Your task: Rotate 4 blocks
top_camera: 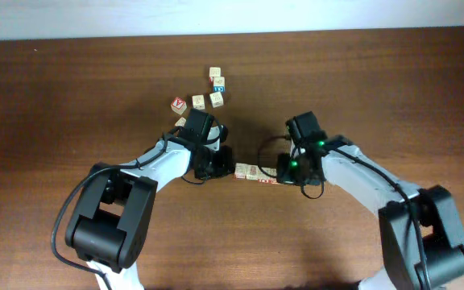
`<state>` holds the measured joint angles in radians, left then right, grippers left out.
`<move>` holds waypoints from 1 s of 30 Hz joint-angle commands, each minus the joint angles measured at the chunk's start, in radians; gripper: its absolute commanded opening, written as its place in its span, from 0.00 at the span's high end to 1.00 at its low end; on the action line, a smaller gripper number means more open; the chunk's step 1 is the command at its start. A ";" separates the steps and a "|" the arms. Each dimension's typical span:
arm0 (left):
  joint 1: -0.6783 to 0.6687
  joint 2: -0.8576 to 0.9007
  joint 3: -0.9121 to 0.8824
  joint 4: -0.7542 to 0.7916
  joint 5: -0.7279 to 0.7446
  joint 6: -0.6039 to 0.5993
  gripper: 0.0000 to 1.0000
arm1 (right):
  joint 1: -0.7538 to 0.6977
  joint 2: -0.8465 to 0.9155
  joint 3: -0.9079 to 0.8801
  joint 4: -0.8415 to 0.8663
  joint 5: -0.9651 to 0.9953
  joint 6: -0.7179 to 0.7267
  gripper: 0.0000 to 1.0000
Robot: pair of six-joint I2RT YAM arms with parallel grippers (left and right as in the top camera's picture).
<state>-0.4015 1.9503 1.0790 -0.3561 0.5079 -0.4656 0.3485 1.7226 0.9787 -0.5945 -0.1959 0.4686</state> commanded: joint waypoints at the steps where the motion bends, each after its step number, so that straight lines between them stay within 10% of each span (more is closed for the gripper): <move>1: -0.050 0.015 0.005 0.004 0.105 -0.009 1.00 | 0.077 0.015 0.013 0.034 -0.188 0.043 0.96; 21: -0.034 0.015 0.149 -0.264 -0.081 0.191 1.00 | 0.075 0.037 0.013 0.034 -0.196 0.045 0.96; 30: -0.034 0.015 0.156 -0.365 -0.302 -0.097 1.00 | 0.075 0.037 0.013 0.034 -0.196 0.045 0.96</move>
<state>-0.4198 1.9564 1.2194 -0.6964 0.2382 -0.4923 0.3996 1.7519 0.9756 -0.5709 -0.3435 0.5159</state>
